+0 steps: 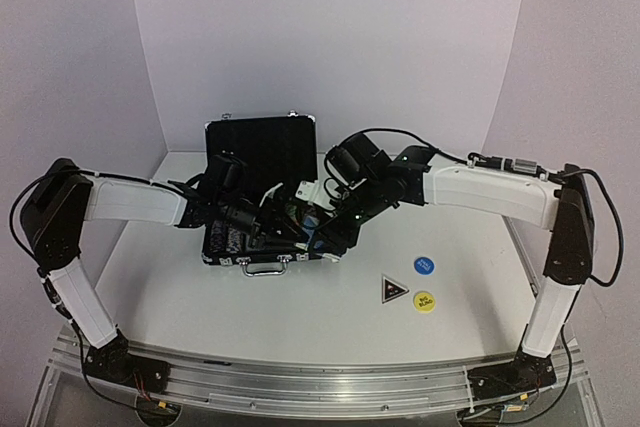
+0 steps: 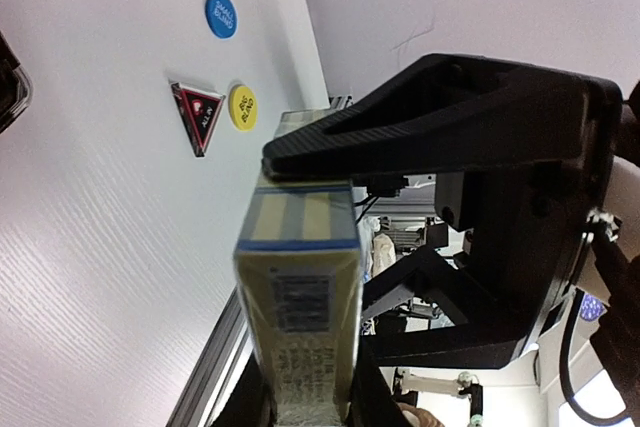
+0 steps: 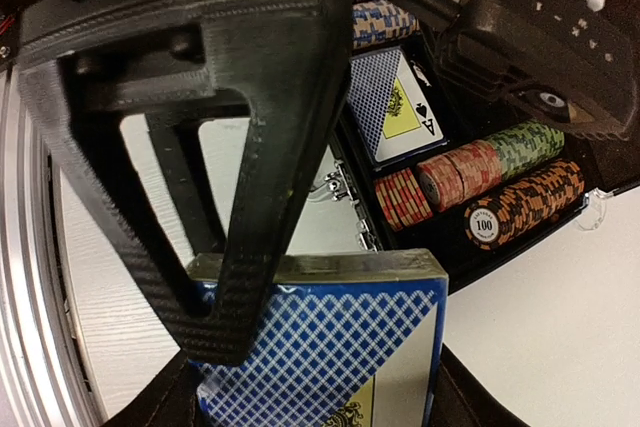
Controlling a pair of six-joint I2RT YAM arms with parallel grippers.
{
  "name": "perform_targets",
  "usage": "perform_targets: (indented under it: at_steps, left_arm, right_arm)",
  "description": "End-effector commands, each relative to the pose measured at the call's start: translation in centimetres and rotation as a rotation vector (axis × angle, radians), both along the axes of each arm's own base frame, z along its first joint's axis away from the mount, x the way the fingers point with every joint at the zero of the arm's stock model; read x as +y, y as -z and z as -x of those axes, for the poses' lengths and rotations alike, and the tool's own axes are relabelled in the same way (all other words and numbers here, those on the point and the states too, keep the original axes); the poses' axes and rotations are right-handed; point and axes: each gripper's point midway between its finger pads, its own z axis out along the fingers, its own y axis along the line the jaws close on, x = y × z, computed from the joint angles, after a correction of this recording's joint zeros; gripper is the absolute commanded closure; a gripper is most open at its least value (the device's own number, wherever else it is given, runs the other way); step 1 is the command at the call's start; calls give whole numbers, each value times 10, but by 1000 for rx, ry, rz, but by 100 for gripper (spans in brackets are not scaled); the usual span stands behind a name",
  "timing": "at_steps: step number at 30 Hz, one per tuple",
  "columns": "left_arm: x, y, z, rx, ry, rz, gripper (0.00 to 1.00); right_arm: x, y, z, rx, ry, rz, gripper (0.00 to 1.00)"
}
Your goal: Pack up texas hold em set
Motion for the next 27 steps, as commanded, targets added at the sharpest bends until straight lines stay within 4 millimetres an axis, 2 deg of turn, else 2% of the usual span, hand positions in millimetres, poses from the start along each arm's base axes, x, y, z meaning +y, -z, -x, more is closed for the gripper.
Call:
perform_targets:
  at_steps: [1, 4, 6, 9, 13, 18, 21, 27]
  left_arm:
    - [-9, -23, -7, -80, 28, 59, 98]
    - [-6, -15, -21, -95, -20, 19, 100]
    - [4, -9, -39, -101, -72, -2, 100]
    - [40, 0, -78, -114, -202, -41, 100]
    - [84, 13, -123, -134, -352, -142, 100]
    - [118, 37, -166, -114, -474, -274, 100]
    - [126, 49, -183, -90, -503, -290, 100]
    - [128, 71, -201, -60, -516, -366, 100]
  right_arm:
    - [14, -40, -11, -76, 16, -103, 42]
    - [10, -42, -18, -91, 65, -96, 23]
    - [5, -48, -23, -109, 110, -98, 18]
    - [-7, -59, -31, -138, 209, -104, 13]
    - [-26, -68, -38, -161, 345, -120, 11]
    - [-52, -64, -42, -159, 506, -118, 11]
    - [-64, -58, -39, -142, 565, -118, 11]
    - [-81, -56, -36, -133, 646, -126, 11]
